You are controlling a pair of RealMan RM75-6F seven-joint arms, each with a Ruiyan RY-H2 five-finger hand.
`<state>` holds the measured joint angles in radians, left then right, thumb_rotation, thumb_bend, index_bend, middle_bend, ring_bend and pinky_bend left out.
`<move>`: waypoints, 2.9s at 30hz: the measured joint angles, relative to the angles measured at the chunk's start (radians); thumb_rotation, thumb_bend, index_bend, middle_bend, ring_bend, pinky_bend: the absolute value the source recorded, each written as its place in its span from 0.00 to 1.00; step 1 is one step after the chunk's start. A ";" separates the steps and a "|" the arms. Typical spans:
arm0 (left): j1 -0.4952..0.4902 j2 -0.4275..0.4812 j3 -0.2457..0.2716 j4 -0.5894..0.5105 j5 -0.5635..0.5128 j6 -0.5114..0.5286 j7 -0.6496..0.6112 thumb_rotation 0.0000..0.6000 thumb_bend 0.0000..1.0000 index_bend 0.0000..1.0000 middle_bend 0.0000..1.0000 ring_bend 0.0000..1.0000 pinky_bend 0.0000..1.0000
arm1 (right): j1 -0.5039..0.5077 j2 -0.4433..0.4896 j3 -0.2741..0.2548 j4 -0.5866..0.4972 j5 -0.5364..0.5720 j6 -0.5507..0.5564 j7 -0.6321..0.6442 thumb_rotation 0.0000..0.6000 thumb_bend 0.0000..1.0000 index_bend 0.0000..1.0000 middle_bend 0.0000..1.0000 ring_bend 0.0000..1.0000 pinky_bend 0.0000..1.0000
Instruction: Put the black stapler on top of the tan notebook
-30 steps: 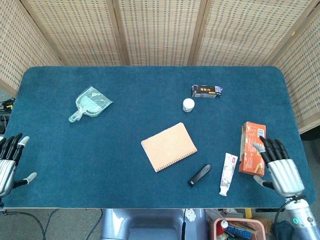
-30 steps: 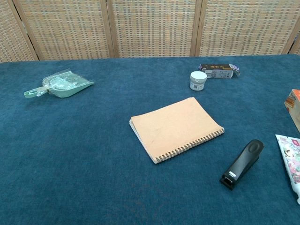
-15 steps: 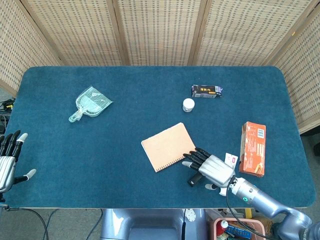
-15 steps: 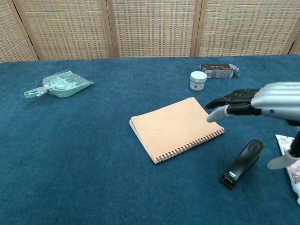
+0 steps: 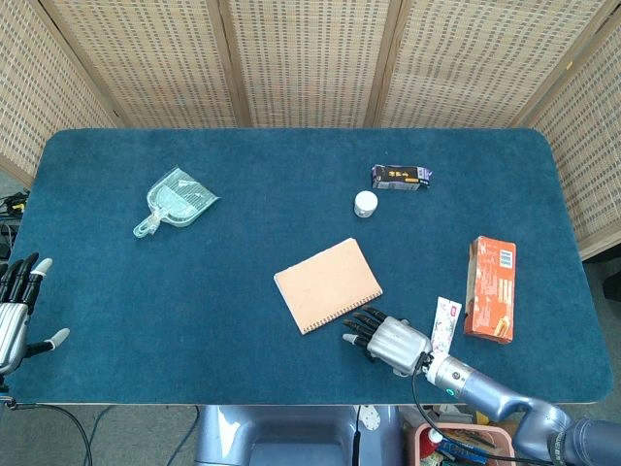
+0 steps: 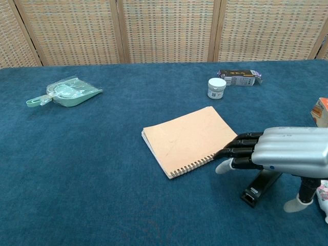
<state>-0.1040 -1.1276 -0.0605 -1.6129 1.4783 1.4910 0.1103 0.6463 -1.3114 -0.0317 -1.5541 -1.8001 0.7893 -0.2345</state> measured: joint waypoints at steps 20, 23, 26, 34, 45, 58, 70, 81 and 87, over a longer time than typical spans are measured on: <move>-0.003 0.011 0.001 -0.005 -0.001 -0.008 -0.023 1.00 0.00 0.00 0.00 0.00 0.00 | 0.007 -0.087 -0.034 0.143 -0.041 0.141 0.032 1.00 0.42 0.60 0.59 0.47 0.56; -0.005 0.011 -0.001 -0.006 -0.005 -0.013 -0.021 1.00 0.00 0.00 0.00 0.00 0.00 | 0.017 -0.079 -0.032 0.144 -0.068 0.184 0.045 1.00 0.42 0.60 0.59 0.47 0.56; -0.007 0.011 -0.002 -0.007 -0.009 -0.016 -0.018 1.00 0.00 0.00 0.00 0.00 0.00 | 0.039 -0.061 -0.008 0.128 -0.074 0.202 0.045 1.00 0.42 0.60 0.60 0.47 0.56; -0.017 0.007 -0.007 -0.005 -0.030 -0.039 -0.010 1.00 0.00 0.00 0.00 0.00 0.00 | 0.149 -0.080 0.086 0.141 -0.021 0.099 0.002 1.00 0.43 0.60 0.60 0.47 0.56; -0.033 0.006 -0.024 0.014 -0.082 -0.082 -0.024 1.00 0.00 0.00 0.00 0.00 0.00 | 0.267 -0.259 0.206 0.279 0.234 -0.113 -0.185 1.00 0.43 0.60 0.60 0.47 0.55; -0.039 0.015 -0.028 0.021 -0.074 -0.081 -0.064 1.00 0.00 0.00 0.00 0.00 0.00 | 0.319 -0.339 0.243 0.306 0.518 -0.194 -0.430 1.00 0.00 0.00 0.00 0.00 0.00; -0.025 0.031 -0.007 0.002 -0.008 -0.038 -0.102 1.00 0.00 0.00 0.00 0.00 0.00 | 0.257 -0.064 0.217 -0.154 0.773 0.104 -0.752 1.00 0.00 0.00 0.00 0.00 0.00; -0.010 0.016 0.004 0.003 0.017 -0.002 -0.058 1.00 0.00 0.00 0.00 0.00 0.00 | 0.013 0.173 0.109 -0.186 0.530 0.359 -0.363 1.00 0.00 0.00 0.00 0.00 0.00; -0.008 -0.009 0.013 0.012 0.028 0.002 -0.015 1.00 0.00 0.00 0.00 0.00 0.00 | -0.143 0.180 0.037 -0.024 0.394 0.504 0.046 1.00 0.00 0.00 0.00 0.00 0.00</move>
<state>-0.1122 -1.1361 -0.0480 -1.6010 1.5059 1.4929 0.0949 0.5030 -1.1313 0.0055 -1.5779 -1.4057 1.2933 -0.1883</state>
